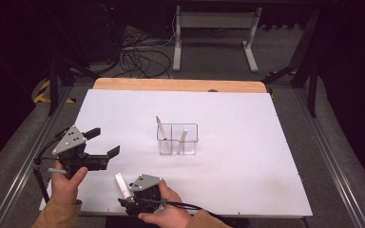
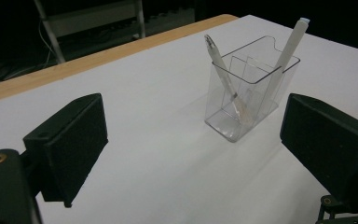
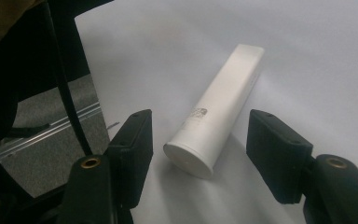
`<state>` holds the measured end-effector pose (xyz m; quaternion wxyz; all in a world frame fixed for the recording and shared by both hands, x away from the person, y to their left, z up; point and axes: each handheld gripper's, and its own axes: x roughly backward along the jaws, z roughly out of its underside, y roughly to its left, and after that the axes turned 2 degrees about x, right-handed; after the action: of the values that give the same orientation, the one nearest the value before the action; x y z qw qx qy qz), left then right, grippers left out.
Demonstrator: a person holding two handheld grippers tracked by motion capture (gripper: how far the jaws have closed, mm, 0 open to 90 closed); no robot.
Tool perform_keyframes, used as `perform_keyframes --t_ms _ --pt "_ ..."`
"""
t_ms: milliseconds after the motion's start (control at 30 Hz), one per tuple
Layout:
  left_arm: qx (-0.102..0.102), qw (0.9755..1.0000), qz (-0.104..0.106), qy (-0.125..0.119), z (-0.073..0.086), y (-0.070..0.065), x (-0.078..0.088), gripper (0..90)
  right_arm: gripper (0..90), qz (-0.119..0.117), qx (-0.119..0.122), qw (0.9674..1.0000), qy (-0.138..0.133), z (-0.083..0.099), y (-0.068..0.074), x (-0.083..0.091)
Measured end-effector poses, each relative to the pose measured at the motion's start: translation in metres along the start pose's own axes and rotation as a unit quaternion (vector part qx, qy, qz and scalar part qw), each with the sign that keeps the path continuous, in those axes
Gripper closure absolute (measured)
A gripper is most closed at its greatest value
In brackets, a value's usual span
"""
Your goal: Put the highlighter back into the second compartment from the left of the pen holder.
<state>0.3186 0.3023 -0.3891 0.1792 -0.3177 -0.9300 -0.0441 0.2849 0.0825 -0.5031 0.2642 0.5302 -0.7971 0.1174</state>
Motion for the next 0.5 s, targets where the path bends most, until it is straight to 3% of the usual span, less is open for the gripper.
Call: perform_keyframes --t_ms 200,500 --pt "0.001 1.0000 0.000 0.000 0.0004 0.0008 0.0003 8.2 46.4 0.018 0.006 0.9998 -0.005 0.0020 0.0043 -0.0037" --pt "-0.003 1.0000 -0.001 0.002 0.0001 -0.0003 -0.0010 8.2 60.4 0.044 -0.010 0.9989 -0.011 0.0033 0.0064 -0.0036"
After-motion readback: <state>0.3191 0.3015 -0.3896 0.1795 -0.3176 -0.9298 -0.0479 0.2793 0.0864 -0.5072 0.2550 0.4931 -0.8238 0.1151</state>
